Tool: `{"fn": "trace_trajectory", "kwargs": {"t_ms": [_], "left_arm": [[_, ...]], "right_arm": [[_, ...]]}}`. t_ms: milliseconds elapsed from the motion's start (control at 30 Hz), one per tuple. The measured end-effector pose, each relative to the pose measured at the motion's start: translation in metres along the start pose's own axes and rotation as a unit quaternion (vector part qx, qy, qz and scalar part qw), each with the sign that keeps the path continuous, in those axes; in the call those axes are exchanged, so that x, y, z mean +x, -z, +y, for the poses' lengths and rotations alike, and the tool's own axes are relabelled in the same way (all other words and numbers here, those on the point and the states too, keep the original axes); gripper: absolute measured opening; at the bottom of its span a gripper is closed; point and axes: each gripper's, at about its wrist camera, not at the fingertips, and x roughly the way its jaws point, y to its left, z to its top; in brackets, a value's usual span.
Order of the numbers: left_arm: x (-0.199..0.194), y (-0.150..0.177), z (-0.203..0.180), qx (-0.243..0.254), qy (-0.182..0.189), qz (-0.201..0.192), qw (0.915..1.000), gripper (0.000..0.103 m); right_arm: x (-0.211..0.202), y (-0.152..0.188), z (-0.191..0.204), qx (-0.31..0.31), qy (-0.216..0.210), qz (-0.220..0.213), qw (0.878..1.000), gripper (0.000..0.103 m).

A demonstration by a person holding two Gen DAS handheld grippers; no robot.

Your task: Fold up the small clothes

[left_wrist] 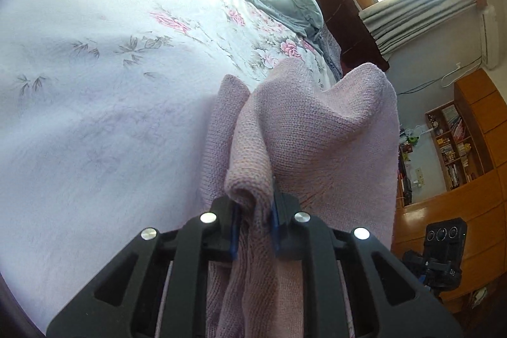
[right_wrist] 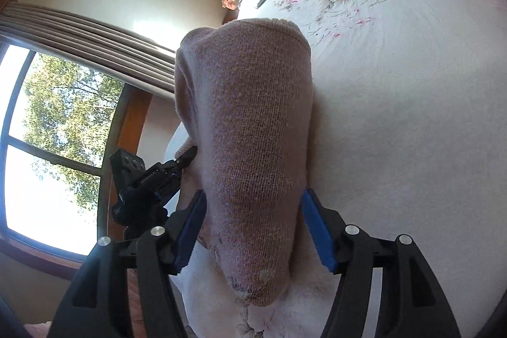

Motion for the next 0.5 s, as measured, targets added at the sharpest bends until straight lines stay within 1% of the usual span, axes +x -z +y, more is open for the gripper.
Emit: {"fn": "trace_trajectory", "kwargs": {"t_ms": [133, 200, 233, 267, 333, 433, 500], "left_arm": [[-0.001, 0.003, 0.005, -0.006, 0.006, -0.007, 0.9999, 0.016], [-0.006, 0.004, 0.002, -0.002, -0.006, -0.006, 1.0000, 0.021], [-0.011, 0.005, 0.001, 0.002, -0.011, -0.006, 0.9999, 0.022], [-0.016, 0.007, -0.002, 0.006, -0.017, -0.006, 0.9998, 0.023], [-0.031, 0.013, -0.006, 0.015, -0.020, -0.005, 0.9997, 0.030], [-0.054, 0.032, -0.013, 0.031, -0.017, -0.006, 0.9994, 0.033], [-0.061, 0.047, -0.019, 0.046, -0.019, 0.004, 0.9988, 0.041]], "right_arm": [[0.026, 0.006, 0.000, -0.007, 0.040, 0.025, 0.999, 0.064], [0.037, 0.008, -0.005, -0.002, 0.054, 0.035, 0.998, 0.065], [0.041, 0.008, -0.008, 0.000, 0.061, 0.037, 0.997, 0.066], [0.043, 0.009, -0.010, 0.002, 0.062, 0.038, 0.997, 0.066], [0.040, 0.010, -0.015, 0.011, 0.050, 0.038, 0.998, 0.067], [0.031, 0.014, -0.010, 0.003, 0.050, 0.033, 0.998, 0.067], [0.026, 0.022, -0.004, -0.002, 0.040, 0.037, 0.999, 0.067]]}}
